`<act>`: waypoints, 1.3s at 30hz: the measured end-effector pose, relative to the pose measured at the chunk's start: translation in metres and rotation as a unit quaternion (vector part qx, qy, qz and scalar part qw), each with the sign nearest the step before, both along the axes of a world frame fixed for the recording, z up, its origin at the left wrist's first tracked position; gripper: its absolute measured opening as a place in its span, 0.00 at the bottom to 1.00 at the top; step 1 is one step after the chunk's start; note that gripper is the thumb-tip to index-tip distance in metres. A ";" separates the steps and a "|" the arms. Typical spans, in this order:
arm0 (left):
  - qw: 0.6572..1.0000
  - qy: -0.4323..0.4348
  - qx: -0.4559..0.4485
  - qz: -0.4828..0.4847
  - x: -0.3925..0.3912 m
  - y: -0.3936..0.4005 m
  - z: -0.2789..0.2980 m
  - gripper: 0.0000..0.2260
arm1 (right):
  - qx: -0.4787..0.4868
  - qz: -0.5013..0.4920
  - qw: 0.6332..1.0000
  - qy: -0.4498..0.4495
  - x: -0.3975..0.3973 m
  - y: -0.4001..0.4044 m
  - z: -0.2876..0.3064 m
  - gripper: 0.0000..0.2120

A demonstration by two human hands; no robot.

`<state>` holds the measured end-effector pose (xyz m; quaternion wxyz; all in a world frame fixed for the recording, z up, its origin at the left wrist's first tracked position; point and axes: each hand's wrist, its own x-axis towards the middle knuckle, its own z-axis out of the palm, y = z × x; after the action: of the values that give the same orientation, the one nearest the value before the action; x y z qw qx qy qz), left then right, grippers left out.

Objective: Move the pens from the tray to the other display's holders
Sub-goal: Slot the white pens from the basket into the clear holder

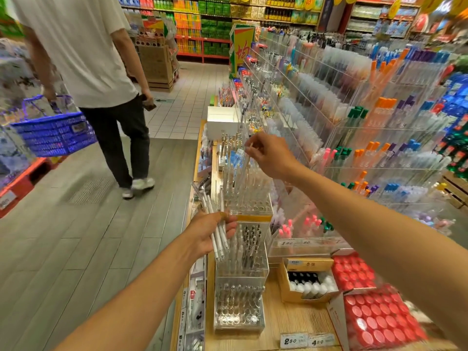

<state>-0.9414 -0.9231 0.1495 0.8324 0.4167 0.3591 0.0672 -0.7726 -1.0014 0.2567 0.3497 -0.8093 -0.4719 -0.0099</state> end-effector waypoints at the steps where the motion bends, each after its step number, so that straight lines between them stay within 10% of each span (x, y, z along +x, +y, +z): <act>1: 1.000 0.001 0.003 -0.002 0.000 0.000 0.000 0.14 | -0.009 0.001 1.000 -0.011 0.001 0.001 -0.003 0.04; 30: 1.000 -0.018 -0.007 0.001 0.000 0.005 -0.005 0.09 | -0.141 0.033 0.981 -0.132 -0.007 0.016 -0.028 0.12; 39: 0.995 -0.095 0.001 -0.005 0.000 0.000 0.004 0.08 | -0.133 0.062 0.975 0.169 -0.025 0.006 -0.025 0.10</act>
<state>-0.9413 -0.9236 0.1533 0.8625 0.4114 0.2763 0.1027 -0.7977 -0.9959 0.2314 0.3131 -0.8080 -0.4521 0.2112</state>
